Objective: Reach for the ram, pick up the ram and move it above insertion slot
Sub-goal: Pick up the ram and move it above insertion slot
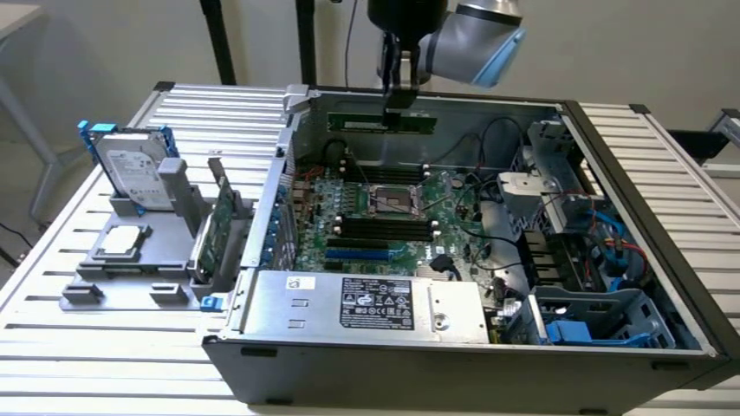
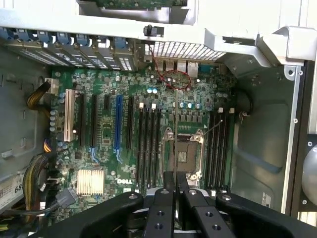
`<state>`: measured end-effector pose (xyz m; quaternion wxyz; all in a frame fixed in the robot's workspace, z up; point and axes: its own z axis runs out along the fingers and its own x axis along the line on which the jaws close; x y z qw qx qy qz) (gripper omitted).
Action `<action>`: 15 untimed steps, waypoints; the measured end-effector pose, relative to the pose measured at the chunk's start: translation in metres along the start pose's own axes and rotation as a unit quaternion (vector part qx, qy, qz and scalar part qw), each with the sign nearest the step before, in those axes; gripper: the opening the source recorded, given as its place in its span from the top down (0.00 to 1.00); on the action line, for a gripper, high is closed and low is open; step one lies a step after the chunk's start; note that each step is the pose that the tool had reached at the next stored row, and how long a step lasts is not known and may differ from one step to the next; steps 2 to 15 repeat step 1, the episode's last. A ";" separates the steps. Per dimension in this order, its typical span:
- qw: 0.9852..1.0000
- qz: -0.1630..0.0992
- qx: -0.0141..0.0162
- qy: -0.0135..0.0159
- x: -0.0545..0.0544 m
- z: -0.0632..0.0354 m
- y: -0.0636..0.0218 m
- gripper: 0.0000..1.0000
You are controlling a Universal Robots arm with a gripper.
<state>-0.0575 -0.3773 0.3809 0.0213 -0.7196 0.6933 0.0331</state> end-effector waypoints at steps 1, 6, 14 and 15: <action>1.000 0.000 0.000 0.000 0.000 0.0000 0.0000 0.87; 1.000 0.000 0.000 0.000 0.000 0.0000 0.0000 0.87; 1.000 0.000 0.000 0.000 0.000 0.0000 0.0000 0.87; 1.000 0.000 0.000 0.000 0.000 0.0000 0.0000 0.87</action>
